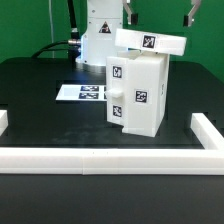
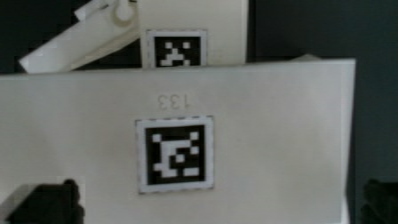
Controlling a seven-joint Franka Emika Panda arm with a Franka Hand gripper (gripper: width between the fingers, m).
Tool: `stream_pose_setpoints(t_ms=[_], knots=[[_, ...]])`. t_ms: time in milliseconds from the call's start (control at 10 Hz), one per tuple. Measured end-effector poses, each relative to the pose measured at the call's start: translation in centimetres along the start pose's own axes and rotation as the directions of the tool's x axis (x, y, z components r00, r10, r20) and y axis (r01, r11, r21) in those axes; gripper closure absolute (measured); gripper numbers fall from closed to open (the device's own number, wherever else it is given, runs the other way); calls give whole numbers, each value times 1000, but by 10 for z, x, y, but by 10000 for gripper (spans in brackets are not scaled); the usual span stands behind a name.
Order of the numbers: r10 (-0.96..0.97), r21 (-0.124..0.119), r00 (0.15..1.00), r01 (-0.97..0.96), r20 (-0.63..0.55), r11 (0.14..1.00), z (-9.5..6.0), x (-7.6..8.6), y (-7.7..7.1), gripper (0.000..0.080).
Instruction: Assemble cabinet
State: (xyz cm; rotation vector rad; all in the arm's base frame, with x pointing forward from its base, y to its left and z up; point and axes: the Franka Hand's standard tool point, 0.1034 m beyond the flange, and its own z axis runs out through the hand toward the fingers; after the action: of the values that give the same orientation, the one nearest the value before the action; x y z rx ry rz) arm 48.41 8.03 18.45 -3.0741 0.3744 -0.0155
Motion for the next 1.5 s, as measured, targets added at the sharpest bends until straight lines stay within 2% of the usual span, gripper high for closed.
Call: stream_pose_setpoints(t_ms=[200,300,600,700,800,900,1000,1200,1300,1500], knots=[[-212,5,977,212,3,977,1,-3,-6,2],[-252,21,968,252,7,968,2,-5,-7,2],[-444,22,896,444,2,896,2,-5,-6,2],[-551,23,835,550,-4,835,2,-4,-7,2],[-696,16,718,696,-27,718,4,-4,-8,2],[-734,-5,679,734,-16,680,5,-7,-13,2],[-816,-9,578,816,-12,578,6,-10,-17,2],[-925,-7,381,924,-4,381,9,-12,-16,2],[-942,-4,335,942,1,335,12,-14,-14,2],[-988,2,155,988,6,155,16,-14,-11,2]])
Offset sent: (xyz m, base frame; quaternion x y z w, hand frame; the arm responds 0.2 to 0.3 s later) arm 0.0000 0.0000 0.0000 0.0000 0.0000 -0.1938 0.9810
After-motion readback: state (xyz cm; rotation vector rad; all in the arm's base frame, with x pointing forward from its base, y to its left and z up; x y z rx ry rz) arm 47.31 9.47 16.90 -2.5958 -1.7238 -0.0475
